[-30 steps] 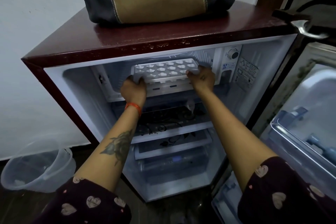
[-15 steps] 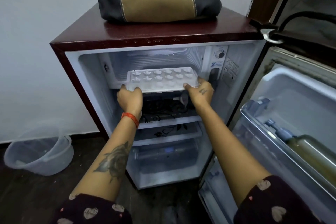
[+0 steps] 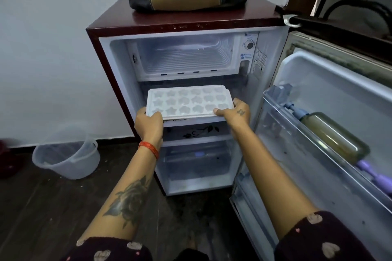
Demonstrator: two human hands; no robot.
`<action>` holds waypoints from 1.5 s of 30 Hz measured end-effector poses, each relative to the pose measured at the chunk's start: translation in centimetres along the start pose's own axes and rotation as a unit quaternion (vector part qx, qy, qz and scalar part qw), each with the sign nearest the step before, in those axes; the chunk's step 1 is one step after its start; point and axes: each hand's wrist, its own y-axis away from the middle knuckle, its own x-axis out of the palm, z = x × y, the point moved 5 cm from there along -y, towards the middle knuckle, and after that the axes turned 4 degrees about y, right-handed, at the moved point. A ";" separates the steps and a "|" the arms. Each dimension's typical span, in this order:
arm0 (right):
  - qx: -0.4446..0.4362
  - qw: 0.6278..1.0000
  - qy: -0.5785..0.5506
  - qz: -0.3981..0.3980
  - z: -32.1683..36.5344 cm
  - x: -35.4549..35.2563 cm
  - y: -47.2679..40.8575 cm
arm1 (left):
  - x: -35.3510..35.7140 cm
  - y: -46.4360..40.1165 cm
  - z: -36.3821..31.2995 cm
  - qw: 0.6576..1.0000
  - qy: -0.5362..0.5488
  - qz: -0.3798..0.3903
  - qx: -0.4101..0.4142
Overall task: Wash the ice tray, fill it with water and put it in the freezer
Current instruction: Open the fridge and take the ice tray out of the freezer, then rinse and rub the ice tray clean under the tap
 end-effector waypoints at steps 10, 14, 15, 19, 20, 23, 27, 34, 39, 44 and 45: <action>0.030 0.999 -0.028 -0.023 -2.2 -2.1 5.1 | -1.8 3.0 0.9 0.999 0.016 0.024 -0.017; 0.047 0.996 -0.048 -0.064 -2.3 -2.6 7.5 | -2.3 3.1 0.8 0.997 0.015 0.074 -0.007; 0.053 0.994 -0.057 -0.075 -2.2 -2.8 8.3 | -2.5 3.1 0.7 0.996 0.014 0.087 -0.002; 0.060 0.992 -0.059 -0.098 -2.4 -3.6 11.8 | -3.3 3.6 0.8 0.990 0.007 0.142 0.017; 0.062 0.991 -0.059 -0.106 -2.6 -3.9 12.7 | -3.6 3.9 0.9 0.988 0.008 0.153 0.020; 0.084 0.985 -0.063 -0.139 -3.9 -4.2 15.5 | -4.5 5.1 1.4 0.983 0.000 0.180 0.025; 0.099 0.976 -0.096 -0.171 -5.9 -5.1 19.1 | -4.9 6.7 2.7 0.973 -0.006 0.228 0.021; 0.136 0.953 -0.132 -0.238 -9.0 -9.4 25.9 | -4.7 12.4 3.9 0.956 -0.022 0.291 0.002; 0.161 0.931 -0.142 -0.294 -12.2 -13.2 30.2 | -3.5 17.5 4.7 0.933 -0.034 0.358 -0.007; 0.172 0.909 -0.160 -0.344 -14.5 -18.0 35.9 | -2.7 24.2 5.9 0.910 -0.041 0.412 -0.009; 0.176 0.904 -0.157 -0.356 -14.9 -19.0 37.2 | -2.7 25.7 6.2 0.906 -0.045 0.421 -0.005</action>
